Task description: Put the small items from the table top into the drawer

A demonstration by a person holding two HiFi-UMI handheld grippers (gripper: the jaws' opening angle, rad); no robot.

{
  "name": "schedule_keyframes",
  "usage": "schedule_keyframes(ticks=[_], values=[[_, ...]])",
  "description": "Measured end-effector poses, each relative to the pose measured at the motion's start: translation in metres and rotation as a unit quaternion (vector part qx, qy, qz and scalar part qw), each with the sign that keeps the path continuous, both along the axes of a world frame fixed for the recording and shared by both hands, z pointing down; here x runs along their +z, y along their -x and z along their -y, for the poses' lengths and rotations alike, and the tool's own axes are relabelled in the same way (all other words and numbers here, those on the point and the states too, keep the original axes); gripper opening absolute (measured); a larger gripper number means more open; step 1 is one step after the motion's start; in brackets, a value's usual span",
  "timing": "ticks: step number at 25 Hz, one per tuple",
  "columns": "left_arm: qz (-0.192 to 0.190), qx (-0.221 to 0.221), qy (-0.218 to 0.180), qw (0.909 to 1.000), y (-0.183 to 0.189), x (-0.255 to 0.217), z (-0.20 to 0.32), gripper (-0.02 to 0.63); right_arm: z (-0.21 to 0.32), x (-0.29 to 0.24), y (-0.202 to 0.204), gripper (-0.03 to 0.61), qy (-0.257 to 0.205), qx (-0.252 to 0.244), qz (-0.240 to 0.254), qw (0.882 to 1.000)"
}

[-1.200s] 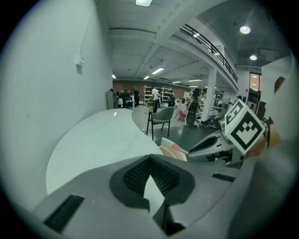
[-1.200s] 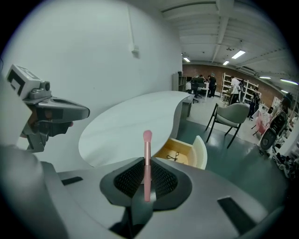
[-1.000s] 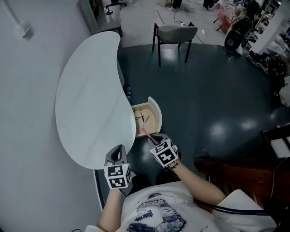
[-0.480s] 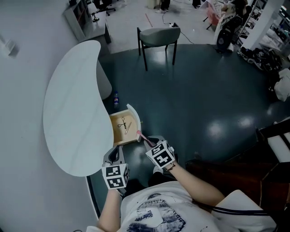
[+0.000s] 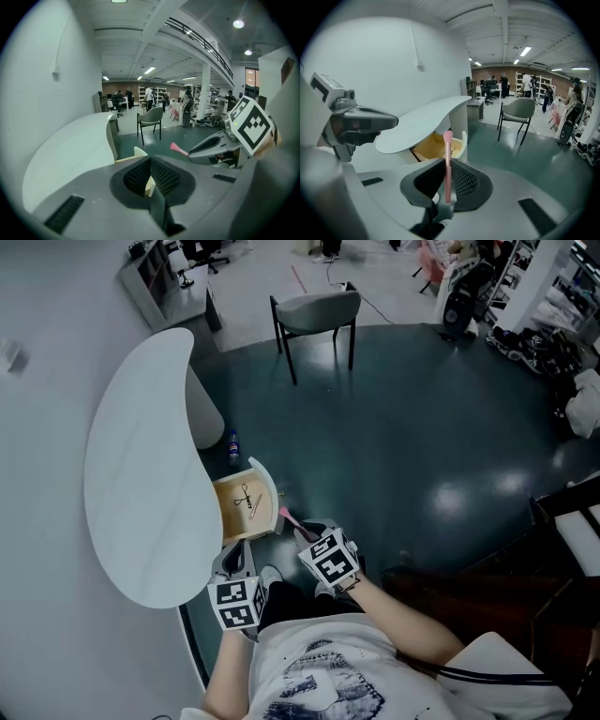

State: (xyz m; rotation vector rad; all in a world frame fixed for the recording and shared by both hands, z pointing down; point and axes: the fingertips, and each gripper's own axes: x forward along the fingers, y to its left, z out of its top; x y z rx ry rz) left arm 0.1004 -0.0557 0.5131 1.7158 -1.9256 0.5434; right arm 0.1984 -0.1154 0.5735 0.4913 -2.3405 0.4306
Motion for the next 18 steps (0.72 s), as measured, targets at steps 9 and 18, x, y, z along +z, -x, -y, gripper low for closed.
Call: schedule_keyframes(ticks=[9, 18], values=[[0.002, 0.013, 0.011, 0.9999, 0.026, 0.009, 0.017, 0.02, 0.007, 0.012, 0.03, 0.061, 0.018, 0.006, 0.003, 1.0], [-0.009, 0.019, 0.021, 0.9996, 0.084, 0.016, 0.046, 0.02, 0.031, 0.02, 0.08, 0.061, 0.031, 0.022, -0.008, 0.999]])
